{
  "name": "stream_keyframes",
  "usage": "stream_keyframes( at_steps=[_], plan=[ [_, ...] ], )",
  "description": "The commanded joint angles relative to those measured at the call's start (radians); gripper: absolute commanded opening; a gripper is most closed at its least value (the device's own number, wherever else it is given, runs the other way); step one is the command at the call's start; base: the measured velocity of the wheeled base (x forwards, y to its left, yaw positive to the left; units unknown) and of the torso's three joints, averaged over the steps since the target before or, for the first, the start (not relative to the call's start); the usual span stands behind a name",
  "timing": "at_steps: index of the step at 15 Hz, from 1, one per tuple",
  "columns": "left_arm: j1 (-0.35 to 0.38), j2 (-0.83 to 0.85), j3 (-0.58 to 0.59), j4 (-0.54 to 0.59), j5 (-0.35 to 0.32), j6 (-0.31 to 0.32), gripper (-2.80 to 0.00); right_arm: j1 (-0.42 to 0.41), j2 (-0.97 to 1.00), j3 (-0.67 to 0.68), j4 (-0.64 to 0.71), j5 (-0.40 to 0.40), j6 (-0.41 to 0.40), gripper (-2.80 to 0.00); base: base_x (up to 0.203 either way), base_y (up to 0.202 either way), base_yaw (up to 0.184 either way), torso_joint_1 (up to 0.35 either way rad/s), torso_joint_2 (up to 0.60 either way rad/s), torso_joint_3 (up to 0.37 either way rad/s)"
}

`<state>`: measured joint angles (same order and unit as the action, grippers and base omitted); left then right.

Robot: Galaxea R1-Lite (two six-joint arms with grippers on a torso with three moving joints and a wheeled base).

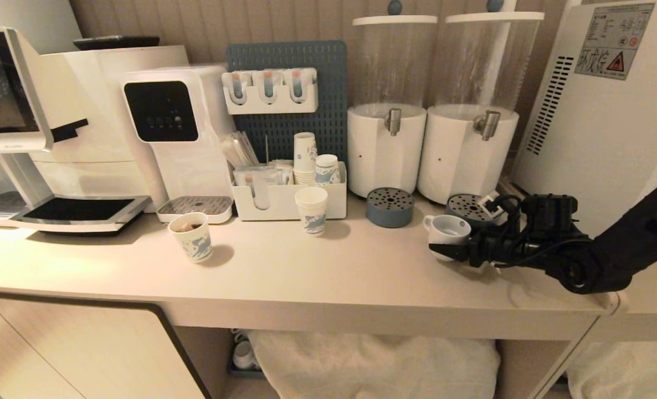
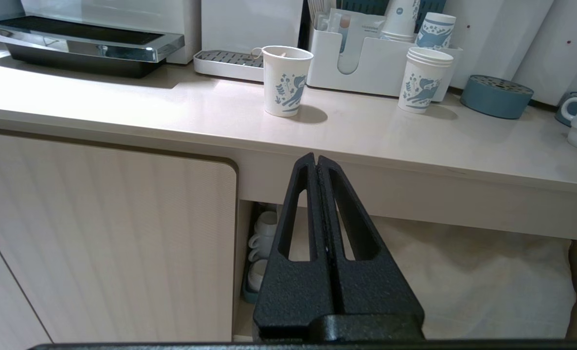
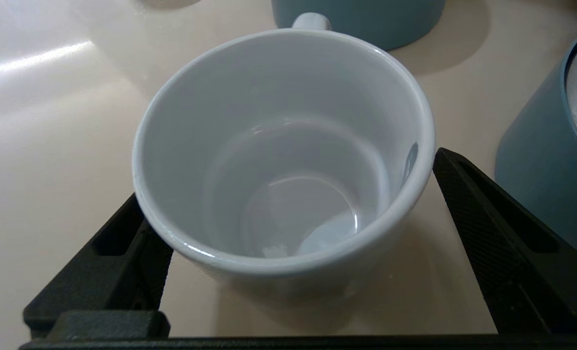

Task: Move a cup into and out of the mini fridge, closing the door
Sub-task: Put the ceramic cup in the freezer

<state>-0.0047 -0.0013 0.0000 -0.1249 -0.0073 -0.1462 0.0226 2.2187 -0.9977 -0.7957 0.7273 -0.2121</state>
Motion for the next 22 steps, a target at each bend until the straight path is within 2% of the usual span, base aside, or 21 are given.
stream_keyframes(
  at_steps=[1, 17, 20, 22],
  plan=[
    [0.0, -0.003, 0.04, -0.001, 0.0, -0.001, -2.8, -0.001, 0.001, -0.004, -0.005, 0.004, 0.0, 0.0, 0.0, 0.0, 0.0, 0.0, 0.0, 0.0],
    [0.0, -0.003, 0.04, -0.001, 0.0, -0.001, -2.8, 0.0, 0.007, -0.007, -0.007, 0.003, 0.042, 0.0, 0.0, 0.0, 0.0, 0.0, 0.0, 0.0],
    [0.0, -0.003, 0.04, -0.001, 0.0, -0.001, -2.8, 0.007, 0.029, -0.022, -0.02, -0.064, 0.041, 0.0, 0.0, 0.0, 0.0, 0.0, 0.0, 0.0],
    [0.0, -0.003, 0.04, -0.001, 0.0, -0.003, -2.8, 0.011, 0.044, -0.024, -0.054, -0.075, 0.042, 0.0, 0.0, 0.0, 0.0, 0.0, 0.0, 0.0]
  ],
)
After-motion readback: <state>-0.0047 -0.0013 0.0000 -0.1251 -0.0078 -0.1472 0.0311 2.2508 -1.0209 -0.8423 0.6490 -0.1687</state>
